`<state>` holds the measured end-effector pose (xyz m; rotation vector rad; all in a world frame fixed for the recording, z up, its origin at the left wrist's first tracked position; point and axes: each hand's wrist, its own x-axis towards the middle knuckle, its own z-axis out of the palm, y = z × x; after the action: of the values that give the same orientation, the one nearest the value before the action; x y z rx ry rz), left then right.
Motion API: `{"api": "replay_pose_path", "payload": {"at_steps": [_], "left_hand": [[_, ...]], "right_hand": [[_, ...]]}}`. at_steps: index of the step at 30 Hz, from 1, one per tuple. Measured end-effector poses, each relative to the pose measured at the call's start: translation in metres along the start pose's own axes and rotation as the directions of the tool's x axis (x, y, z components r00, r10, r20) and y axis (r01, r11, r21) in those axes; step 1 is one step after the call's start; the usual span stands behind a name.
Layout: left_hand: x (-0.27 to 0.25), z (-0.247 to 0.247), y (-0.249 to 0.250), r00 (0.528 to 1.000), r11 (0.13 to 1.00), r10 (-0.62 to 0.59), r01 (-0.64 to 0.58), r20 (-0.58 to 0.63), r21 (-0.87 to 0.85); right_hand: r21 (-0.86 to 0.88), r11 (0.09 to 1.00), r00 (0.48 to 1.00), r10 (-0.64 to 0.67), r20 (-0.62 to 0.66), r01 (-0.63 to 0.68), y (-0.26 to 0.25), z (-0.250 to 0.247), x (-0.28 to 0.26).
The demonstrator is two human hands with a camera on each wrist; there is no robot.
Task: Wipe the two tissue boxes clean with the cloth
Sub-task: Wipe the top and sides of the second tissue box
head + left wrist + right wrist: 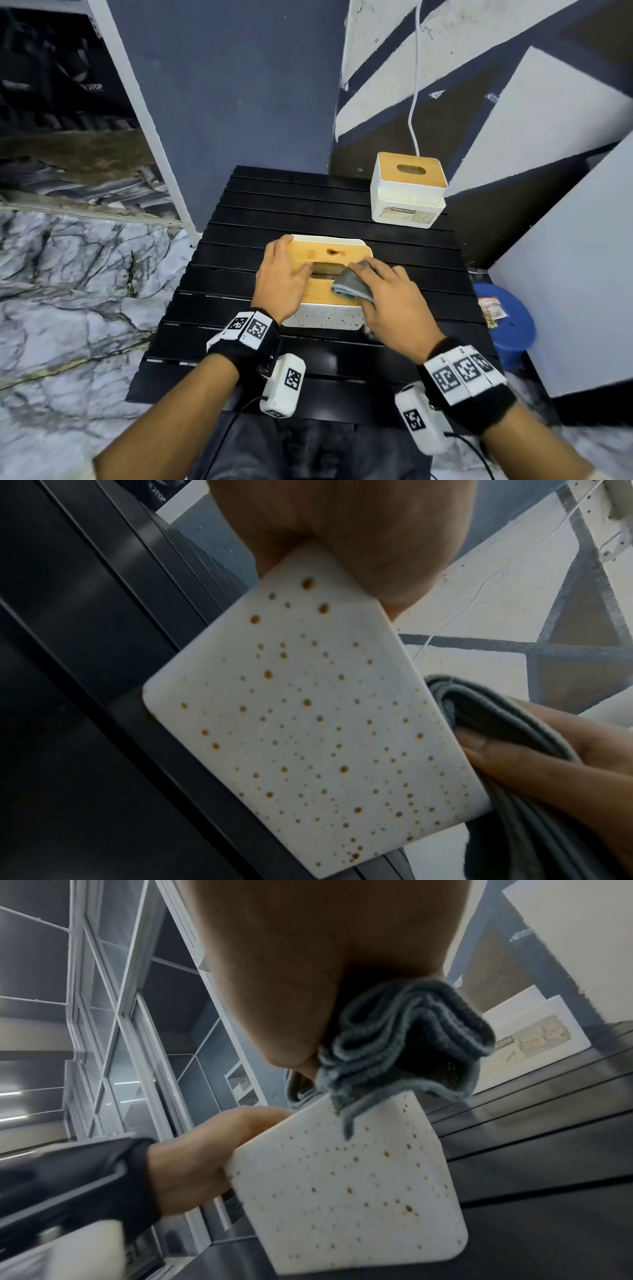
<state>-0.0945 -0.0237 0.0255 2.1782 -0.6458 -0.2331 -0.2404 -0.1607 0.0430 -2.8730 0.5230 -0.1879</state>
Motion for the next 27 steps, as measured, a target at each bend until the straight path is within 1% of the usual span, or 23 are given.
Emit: {"api": "replay_pose_path", "payload": {"at_steps": [3,5,7,9,12,15,18,20,23,25,27], "left_hand": [[0.000,-0.003,-0.002,1.000,1.000,0.014,-0.014,0.012,0.017],[0.000,-0.003,-0.002,1.000,1.000,0.010,-0.010,0.008,0.008],[0.000,-0.002,0.000,1.000,1.000,0.001,-0.001,-0.004,0.000],[-0.001,0.000,0.001,1.000,1.000,-0.005,0.005,-0.005,0.000],[0.000,0.001,0.001,1.000,1.000,-0.007,0.007,0.001,0.004],[0.000,0.001,0.000,1.000,1.000,0.009,-0.009,0.014,0.014],[0.001,-0.001,-0.003,0.999,0.998,0.039,-0.040,0.031,0.044],[0.001,-0.002,-0.004,0.998,0.997,0.045,-0.047,0.037,0.053],[0.000,-0.001,-0.002,0.999,0.999,0.031,-0.032,0.024,0.037],[0.000,0.000,-0.001,1.000,1.000,0.008,-0.008,0.009,0.016],[-0.001,0.002,0.001,1.000,1.000,-0.010,0.010,0.001,-0.005]], "right_hand": [[0.002,0.999,0.999,0.037,-0.035,-0.037,0.002,-0.002,0.026],[0.006,0.997,0.996,0.082,-0.030,-0.082,0.003,-0.002,0.042],[0.009,0.995,0.995,0.095,-0.022,-0.095,0.002,-0.001,0.049],[0.028,0.996,0.996,0.089,-0.017,-0.088,0.003,0.001,0.041],[0.054,0.998,0.999,0.037,-0.022,-0.035,0.004,0.002,0.015],[0.035,0.999,1.000,-0.003,-0.006,0.004,0.004,0.003,-0.004],[0.018,1.000,1.000,0.007,-0.026,-0.006,0.005,0.001,0.009],[0.021,0.999,0.998,0.045,-0.043,-0.044,0.005,0.000,0.029],[0.022,0.995,0.995,0.094,-0.025,-0.093,0.004,-0.002,0.050],[0.033,0.994,0.994,0.106,-0.016,-0.105,0.003,-0.002,0.050],[0.049,0.994,0.995,0.096,-0.017,-0.095,0.003,-0.002,0.038]]}}
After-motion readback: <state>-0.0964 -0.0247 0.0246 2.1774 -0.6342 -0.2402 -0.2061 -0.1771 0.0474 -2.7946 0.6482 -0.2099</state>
